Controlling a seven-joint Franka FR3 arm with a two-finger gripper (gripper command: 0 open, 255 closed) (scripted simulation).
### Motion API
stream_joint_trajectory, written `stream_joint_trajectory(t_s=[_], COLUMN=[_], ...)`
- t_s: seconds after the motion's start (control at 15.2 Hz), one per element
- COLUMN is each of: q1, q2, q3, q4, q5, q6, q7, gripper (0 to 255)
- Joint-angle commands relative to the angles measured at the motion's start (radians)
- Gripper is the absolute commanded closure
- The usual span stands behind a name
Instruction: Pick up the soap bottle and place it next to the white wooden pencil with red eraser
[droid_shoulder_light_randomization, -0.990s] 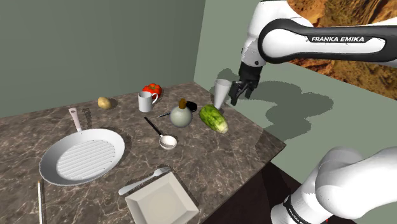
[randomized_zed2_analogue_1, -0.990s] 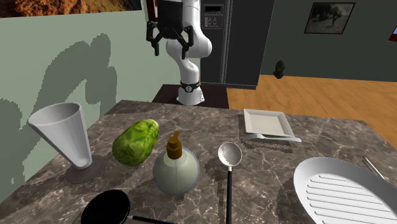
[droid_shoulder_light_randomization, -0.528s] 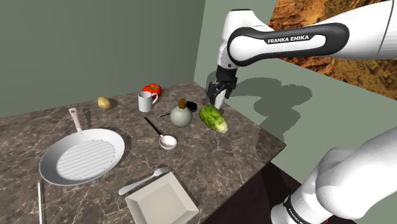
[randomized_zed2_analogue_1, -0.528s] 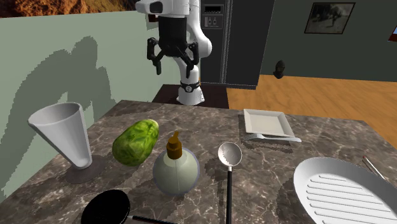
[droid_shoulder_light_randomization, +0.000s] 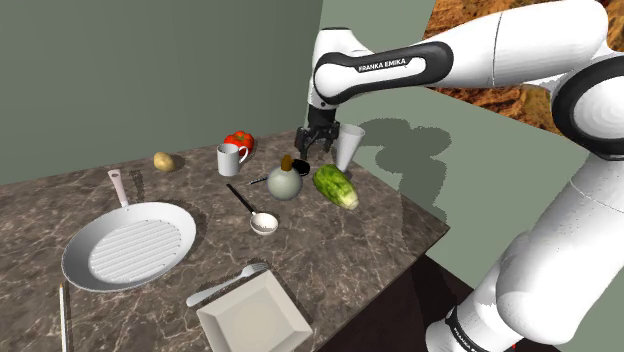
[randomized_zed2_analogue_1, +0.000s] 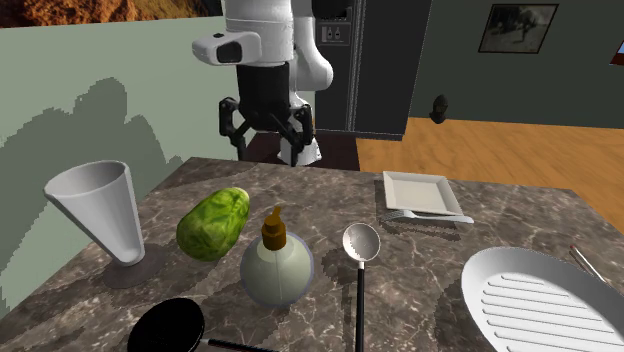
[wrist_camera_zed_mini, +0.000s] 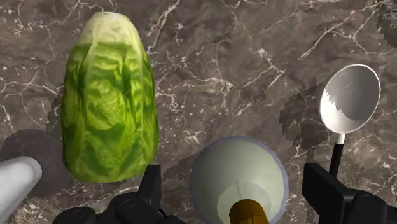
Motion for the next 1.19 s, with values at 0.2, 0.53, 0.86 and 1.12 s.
stream_joint_trajectory(t_s=[0.2, 0.53, 0.86, 1.12], q1=[0.008, 0.012, 0.012, 0.012], q2=[0.198, 0.358, 0.375, 0.381], q3=[0.007, 0.010, 0.009, 0.009], q4=[0.206, 0.382, 0.339, 0.328], q5=[0.011, 0.017, 0.016, 0.016], q6=[-0.009, -0.025, 0.034, 0.052], q7=[0.012, 0.017, 0.018, 0.018], gripper=[0, 0, 0, 0])
